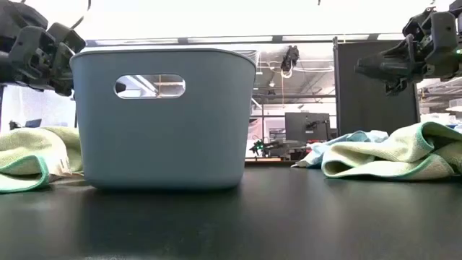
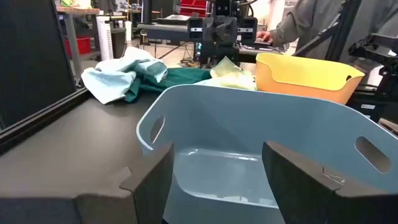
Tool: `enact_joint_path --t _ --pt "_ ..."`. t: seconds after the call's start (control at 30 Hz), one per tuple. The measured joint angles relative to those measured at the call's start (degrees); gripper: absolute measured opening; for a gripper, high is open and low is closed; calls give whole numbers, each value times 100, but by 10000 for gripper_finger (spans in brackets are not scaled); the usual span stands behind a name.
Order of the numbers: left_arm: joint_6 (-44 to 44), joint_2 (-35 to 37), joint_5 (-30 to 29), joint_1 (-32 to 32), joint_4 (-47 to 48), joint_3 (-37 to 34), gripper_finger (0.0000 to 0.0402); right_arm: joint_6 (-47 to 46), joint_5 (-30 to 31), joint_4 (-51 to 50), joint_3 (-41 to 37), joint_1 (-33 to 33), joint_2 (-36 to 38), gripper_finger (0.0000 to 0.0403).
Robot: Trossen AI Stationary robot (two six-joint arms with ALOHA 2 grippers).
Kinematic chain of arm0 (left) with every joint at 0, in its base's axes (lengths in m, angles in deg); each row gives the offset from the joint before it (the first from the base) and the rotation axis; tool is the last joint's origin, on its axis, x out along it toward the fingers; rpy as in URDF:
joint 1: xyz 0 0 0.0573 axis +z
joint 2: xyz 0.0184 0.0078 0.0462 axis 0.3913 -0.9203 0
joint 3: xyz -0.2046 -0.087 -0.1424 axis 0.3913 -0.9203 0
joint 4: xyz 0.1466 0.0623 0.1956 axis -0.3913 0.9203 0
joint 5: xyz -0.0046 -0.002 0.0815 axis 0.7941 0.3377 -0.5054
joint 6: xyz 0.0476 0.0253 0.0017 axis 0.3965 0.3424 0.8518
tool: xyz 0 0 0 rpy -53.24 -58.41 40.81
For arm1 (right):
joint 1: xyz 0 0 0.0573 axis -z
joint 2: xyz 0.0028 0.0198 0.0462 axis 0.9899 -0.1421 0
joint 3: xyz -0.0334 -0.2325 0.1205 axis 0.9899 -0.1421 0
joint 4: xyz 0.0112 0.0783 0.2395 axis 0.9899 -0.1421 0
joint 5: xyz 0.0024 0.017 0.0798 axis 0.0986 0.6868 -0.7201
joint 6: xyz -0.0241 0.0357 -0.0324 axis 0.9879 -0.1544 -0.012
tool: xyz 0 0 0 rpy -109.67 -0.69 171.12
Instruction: Sort microfiber towel by color & place in baskets
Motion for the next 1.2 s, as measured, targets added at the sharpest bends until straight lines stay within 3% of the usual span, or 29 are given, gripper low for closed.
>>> enact_joint_path --t 0.67,1.2 --pt "0 -1 -1 0 -2 0 230 0 0 0 2 0 0 59" --pt "0 -1 -2 0 0 1 230 0 -1 0 0 0 2 84"
